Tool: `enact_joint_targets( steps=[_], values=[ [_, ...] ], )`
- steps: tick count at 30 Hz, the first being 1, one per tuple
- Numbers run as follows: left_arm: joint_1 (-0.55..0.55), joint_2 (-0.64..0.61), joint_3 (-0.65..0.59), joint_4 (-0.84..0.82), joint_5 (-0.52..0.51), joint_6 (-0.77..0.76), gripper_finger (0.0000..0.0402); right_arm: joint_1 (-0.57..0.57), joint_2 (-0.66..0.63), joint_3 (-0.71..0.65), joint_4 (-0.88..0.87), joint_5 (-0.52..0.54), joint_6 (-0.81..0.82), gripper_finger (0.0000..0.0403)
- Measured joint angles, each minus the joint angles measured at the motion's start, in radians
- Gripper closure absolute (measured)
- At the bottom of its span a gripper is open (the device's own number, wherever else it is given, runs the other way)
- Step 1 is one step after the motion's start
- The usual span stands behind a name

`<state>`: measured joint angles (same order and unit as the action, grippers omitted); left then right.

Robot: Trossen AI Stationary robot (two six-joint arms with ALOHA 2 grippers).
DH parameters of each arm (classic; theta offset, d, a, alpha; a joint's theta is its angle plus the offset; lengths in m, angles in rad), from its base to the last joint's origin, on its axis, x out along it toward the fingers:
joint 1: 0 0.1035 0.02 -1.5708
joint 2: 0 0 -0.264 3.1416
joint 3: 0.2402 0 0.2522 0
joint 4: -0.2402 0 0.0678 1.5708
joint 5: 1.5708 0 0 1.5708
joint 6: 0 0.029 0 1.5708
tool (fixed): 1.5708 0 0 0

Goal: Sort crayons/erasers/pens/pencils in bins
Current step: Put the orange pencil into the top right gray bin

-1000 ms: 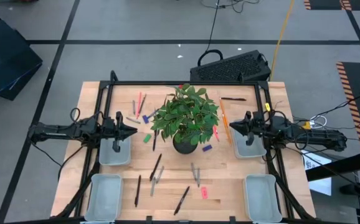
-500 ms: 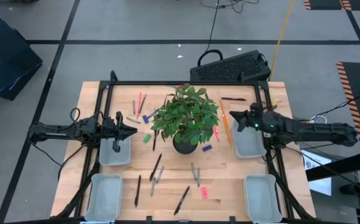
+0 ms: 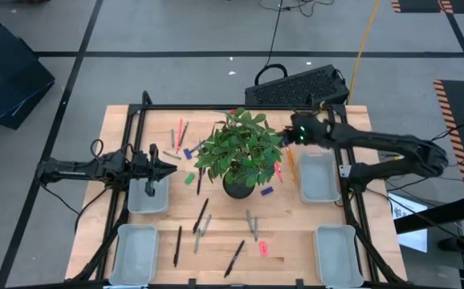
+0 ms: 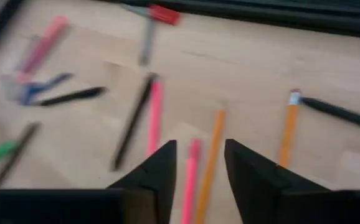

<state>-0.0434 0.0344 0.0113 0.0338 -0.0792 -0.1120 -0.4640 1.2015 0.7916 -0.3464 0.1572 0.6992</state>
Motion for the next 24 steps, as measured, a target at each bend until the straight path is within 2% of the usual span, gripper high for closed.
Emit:
enact_joint_targets(
  steps=[5,13,19,24],
  values=[
    [0.000,0.000,0.000,0.000,0.000,0.000,0.0360,-0.100,0.148,0.054,-0.107,0.001,-0.065,0.0253],
    [0.000,0.000,0.000,0.000,0.000,0.000,0.0360,-0.216,0.330,0.055,-0.048,-0.016,-0.119,0.0267],
    [0.000,0.000,0.000,0.000,0.000,0.000,0.0360,-0.228,0.409,0.055,0.034,-0.055,-0.137,0.0291],
    [0.000,0.000,0.000,0.000,0.000,0.000,0.0360,-0.212,0.433,0.056,0.031,0.020,-0.158,0.0317]
  ],
)
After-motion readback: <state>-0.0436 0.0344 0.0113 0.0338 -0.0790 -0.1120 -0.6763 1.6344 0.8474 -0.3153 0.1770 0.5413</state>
